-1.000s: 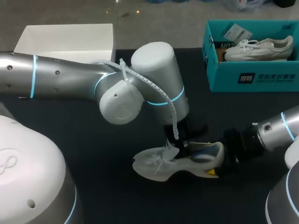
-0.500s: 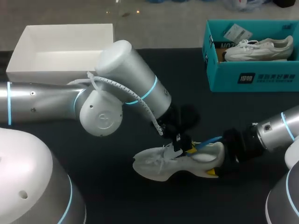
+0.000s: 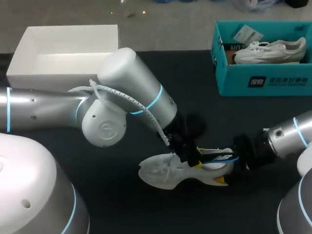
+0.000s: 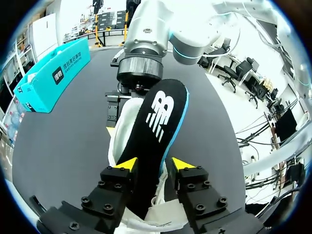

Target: Take the shoe out of the shoebox, open the shoe tongue, remove and reinsert the insole, then place the shoe into the shoebox

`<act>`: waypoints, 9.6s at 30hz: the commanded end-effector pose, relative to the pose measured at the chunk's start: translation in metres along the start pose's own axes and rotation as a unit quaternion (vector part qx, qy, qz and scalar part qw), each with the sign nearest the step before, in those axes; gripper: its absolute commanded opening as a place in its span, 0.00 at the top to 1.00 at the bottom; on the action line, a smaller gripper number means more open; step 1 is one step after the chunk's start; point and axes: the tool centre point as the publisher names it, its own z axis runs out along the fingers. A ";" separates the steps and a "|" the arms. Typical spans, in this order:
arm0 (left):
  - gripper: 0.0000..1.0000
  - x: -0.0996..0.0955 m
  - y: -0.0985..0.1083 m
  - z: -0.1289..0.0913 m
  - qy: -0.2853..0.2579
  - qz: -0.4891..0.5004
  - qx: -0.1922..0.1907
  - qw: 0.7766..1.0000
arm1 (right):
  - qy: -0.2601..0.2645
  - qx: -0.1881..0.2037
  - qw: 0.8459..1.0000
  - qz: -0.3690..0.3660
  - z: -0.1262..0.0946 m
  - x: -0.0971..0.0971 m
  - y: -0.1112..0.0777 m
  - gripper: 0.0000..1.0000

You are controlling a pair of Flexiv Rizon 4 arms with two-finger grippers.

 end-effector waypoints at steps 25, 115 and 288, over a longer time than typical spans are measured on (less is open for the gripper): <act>0.96 -0.010 -0.008 0.022 -0.069 0.011 -0.016 0.997 | -0.001 0.002 1.000 0.000 0.002 0.000 -0.001 1.00; 1.00 0.016 -0.031 -0.018 -0.052 0.008 0.027 0.998 | -0.001 0.002 1.000 0.000 0.002 0.000 -0.001 1.00; 1.00 0.156 -0.132 -0.303 0.236 -0.126 0.341 0.901 | -0.011 0.245 0.968 0.042 -0.060 0.009 0.037 0.00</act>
